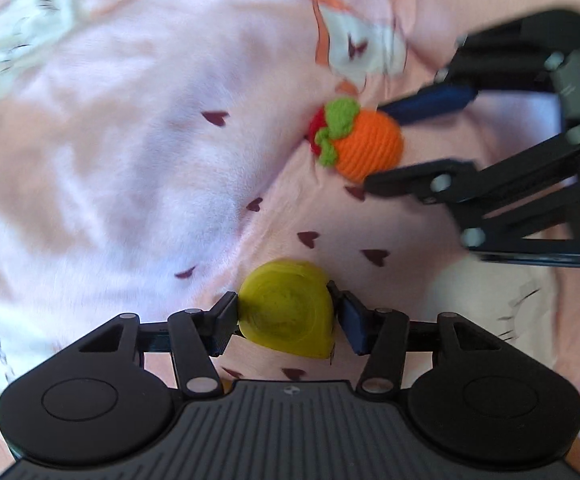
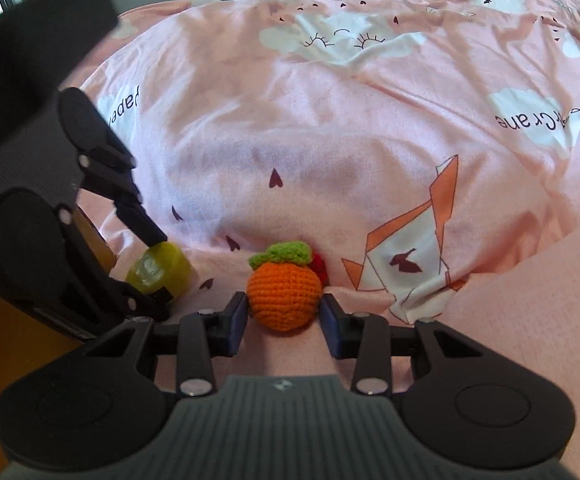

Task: Organize objects
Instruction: 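Carry the tape measure and crochet toy over the orange box with both grippers, then lower the tape measure and crochet toy into the box and open both grippers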

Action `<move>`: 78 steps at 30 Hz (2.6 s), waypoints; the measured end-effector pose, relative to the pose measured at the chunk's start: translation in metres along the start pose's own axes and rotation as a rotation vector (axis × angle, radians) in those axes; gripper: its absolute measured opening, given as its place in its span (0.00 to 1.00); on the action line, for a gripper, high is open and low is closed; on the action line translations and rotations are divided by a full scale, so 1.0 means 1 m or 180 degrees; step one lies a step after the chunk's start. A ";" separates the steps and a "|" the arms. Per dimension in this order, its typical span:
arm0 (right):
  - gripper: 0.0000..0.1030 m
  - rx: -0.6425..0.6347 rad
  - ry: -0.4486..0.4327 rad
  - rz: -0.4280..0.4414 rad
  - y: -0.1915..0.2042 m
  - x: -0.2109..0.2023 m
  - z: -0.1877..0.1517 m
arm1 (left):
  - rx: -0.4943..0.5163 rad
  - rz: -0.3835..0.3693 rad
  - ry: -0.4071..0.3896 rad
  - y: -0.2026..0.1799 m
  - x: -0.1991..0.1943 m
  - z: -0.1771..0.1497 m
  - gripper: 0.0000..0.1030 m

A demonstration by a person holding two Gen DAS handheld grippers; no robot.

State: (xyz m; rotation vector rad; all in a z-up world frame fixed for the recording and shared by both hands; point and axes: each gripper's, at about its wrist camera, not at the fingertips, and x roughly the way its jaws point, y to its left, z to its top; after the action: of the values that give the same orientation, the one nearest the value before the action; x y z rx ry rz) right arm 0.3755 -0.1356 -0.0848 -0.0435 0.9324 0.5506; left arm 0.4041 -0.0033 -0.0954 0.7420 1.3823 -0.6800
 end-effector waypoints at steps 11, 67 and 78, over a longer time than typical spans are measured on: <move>0.39 -0.0177 -0.0607 0.0250 0.025 -0.065 0.000 | -0.0641 0.0084 -0.0850 -0.034 -0.141 -0.069 0.60; 0.17 -0.2808 0.1127 0.0389 0.241 -0.064 -0.062 | -0.0876 -0.0129 -0.0576 -0.125 -0.103 -0.203 0.60; 0.15 -0.1964 0.0174 0.0483 0.207 -0.121 -0.040 | -0.1387 -0.0580 -0.0736 -0.120 -0.082 -0.177 0.60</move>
State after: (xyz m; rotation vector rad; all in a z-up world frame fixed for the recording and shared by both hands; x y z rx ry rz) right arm 0.1919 -0.0201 0.0255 -0.5486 0.7932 0.9671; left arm 0.1954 0.0645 -0.0291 0.1872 1.3306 -0.5577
